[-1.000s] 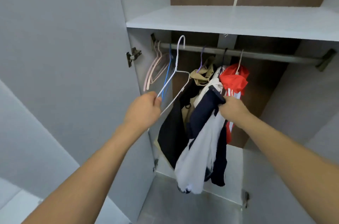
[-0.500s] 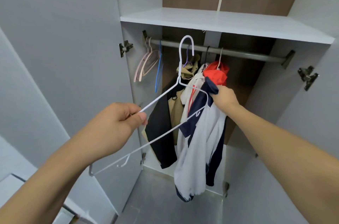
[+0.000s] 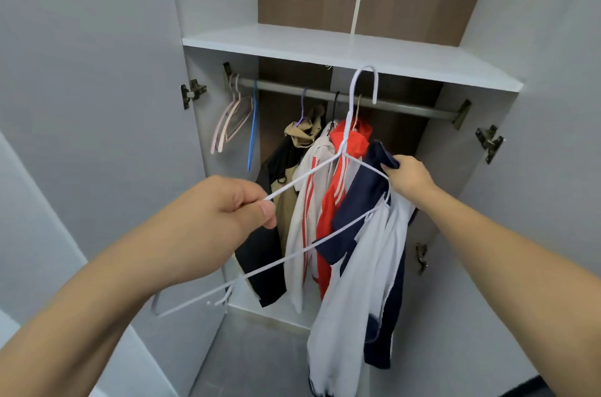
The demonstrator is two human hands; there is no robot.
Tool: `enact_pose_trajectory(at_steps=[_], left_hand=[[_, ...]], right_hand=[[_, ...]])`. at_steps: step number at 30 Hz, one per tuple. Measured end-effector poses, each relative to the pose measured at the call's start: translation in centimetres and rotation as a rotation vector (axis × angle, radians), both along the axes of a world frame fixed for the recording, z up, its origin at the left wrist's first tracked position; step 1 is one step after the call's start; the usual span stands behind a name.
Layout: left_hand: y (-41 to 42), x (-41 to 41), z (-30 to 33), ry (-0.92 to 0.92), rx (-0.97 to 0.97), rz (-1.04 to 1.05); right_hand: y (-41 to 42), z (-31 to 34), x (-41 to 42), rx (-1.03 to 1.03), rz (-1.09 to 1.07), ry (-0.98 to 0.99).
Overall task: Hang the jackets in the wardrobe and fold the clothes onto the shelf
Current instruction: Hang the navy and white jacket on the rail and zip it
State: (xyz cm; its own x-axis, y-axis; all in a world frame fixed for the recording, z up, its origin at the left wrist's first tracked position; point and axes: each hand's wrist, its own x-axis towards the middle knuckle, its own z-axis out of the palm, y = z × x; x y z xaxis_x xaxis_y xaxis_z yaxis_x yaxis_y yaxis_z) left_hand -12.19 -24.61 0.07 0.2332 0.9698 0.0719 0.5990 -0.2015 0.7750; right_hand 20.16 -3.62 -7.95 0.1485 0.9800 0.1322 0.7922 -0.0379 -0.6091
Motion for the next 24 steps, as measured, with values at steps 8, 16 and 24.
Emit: enact_pose_trajectory(at_steps=[8, 16, 24], left_hand=[[4.5, 4.1, -4.8, 0.033, -0.013, 0.017], [7.3, 6.6, -8.5, -0.226, 0.133, 0.062], [9.9, 7.4, -6.5, -0.443, -0.006, -0.14]], right_hand=[[-2.2, 1.5, -1.5, 0.083, 0.066, 0.358], [-4.3, 4.5, -3.2, 0.288, 0.227, -0.045], [-4.1, 8.5, -2.5, 0.421, 0.205, -0.431]])
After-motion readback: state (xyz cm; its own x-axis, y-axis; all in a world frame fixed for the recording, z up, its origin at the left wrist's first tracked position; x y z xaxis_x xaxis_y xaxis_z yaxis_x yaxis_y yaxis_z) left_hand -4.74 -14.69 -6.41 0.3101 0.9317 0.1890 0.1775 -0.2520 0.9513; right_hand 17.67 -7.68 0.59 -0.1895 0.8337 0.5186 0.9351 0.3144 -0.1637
